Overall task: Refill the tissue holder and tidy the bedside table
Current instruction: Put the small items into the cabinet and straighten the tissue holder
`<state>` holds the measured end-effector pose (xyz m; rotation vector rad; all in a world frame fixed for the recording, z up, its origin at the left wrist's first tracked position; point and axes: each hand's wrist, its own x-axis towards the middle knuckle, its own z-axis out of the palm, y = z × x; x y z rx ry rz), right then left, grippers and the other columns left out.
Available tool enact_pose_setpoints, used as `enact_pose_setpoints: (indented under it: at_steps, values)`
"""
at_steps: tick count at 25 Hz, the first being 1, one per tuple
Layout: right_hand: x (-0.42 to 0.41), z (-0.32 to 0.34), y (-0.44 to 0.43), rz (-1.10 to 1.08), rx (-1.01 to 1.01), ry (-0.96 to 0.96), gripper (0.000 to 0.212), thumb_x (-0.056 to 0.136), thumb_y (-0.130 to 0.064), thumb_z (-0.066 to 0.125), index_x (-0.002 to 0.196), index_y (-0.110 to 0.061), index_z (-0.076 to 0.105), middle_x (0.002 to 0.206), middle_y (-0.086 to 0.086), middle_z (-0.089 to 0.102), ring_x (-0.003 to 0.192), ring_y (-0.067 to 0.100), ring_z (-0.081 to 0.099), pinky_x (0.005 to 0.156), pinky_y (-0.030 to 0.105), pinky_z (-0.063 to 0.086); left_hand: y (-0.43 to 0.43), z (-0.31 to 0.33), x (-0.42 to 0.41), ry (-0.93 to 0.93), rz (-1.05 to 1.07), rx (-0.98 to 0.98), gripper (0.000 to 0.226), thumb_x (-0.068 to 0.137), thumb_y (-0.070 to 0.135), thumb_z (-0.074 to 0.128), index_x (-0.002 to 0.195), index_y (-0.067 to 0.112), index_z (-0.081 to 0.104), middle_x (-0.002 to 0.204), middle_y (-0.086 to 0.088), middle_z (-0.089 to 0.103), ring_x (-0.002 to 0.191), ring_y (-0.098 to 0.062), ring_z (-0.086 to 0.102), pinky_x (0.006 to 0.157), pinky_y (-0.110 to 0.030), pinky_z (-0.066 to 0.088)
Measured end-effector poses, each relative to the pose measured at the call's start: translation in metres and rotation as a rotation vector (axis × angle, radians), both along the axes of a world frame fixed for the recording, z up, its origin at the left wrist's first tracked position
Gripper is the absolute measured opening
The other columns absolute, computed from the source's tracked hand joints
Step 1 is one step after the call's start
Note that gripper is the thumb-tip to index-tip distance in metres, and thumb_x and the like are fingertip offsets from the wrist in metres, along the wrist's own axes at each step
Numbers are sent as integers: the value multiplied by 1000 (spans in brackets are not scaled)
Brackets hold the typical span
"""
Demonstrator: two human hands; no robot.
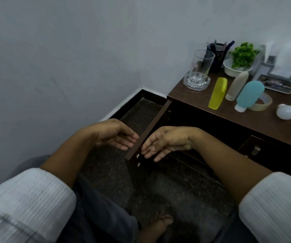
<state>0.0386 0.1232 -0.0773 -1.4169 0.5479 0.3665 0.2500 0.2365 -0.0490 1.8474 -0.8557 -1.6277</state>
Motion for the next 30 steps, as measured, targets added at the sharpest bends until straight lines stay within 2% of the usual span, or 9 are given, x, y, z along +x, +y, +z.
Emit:
enact_pose_setpoints:
  at_steps: [4, 7, 10, 14, 19, 23, 28, 30]
  values:
    - [36, -1, 8, -93, -73, -54, 40, 95, 7, 55, 135, 1, 58, 139, 16, 61, 128, 28, 61, 99, 47, 54, 11, 2, 27, -64, 144, -96, 29, 99, 11, 51, 118, 2, 72, 105, -13, 72, 78, -13, 69, 64, -20, 58]
    - [43, -2, 12, -89, -126, -44, 39, 95, 4, 57, 133, -3, 60, 137, 12, 63, 126, 25, 62, 104, 51, 51, 14, 2, 29, -94, 151, -149, 28, 100, 12, 52, 116, 4, 73, 106, -10, 75, 80, -11, 69, 64, -18, 56]
    - [34, 2, 10, -94, -137, -30, 44, 95, 5, 56, 138, -7, 58, 139, 6, 62, 123, 21, 64, 104, 50, 51, 6, 5, 17, -140, 160, -302, 26, 102, 11, 50, 109, 5, 74, 106, -11, 77, 89, -17, 71, 73, -23, 58]
    - [2, 18, -2, -207, -189, -18, 42, 96, 4, 56, 136, -7, 60, 136, 5, 65, 119, 20, 67, 103, 48, 52, -18, 24, -18, -199, 131, -525, 25, 101, 8, 52, 94, 17, 74, 100, -7, 77, 86, -17, 70, 81, -31, 56]
    - [-60, 21, -8, -454, -252, 75, 37, 95, 4, 55, 129, -6, 65, 126, 8, 70, 116, 26, 69, 101, 48, 54, -56, 30, -88, -169, -48, -458, 22, 98, 13, 53, 98, 15, 76, 100, -5, 78, 94, -21, 74, 84, -36, 57]
    - [-118, 24, -5, -653, -267, 161, 36, 97, 2, 53, 129, -9, 63, 125, 8, 70, 115, 25, 69, 95, 41, 56, -84, 21, -151, -107, -117, -399, 22, 98, 14, 53, 103, 13, 74, 102, -6, 77, 99, -24, 73, 88, -37, 58]
    - [-198, 18, -1, -945, -259, 309, 22, 96, -5, 59, 115, -12, 67, 118, 9, 72, 106, 24, 72, 94, 44, 58, -107, -7, -223, -51, -173, -324, 21, 98, 15, 54, 111, 13, 70, 113, -9, 72, 103, -21, 68, 92, -40, 56]
    - [-224, 13, 2, -1103, -240, 352, 21, 95, -5, 59, 115, -9, 65, 117, 10, 70, 106, 26, 70, 91, 44, 59, -115, -20, -249, -41, -206, -284, 25, 98, 16, 54, 120, 15, 67, 121, -7, 68, 110, -20, 64, 95, -41, 56]
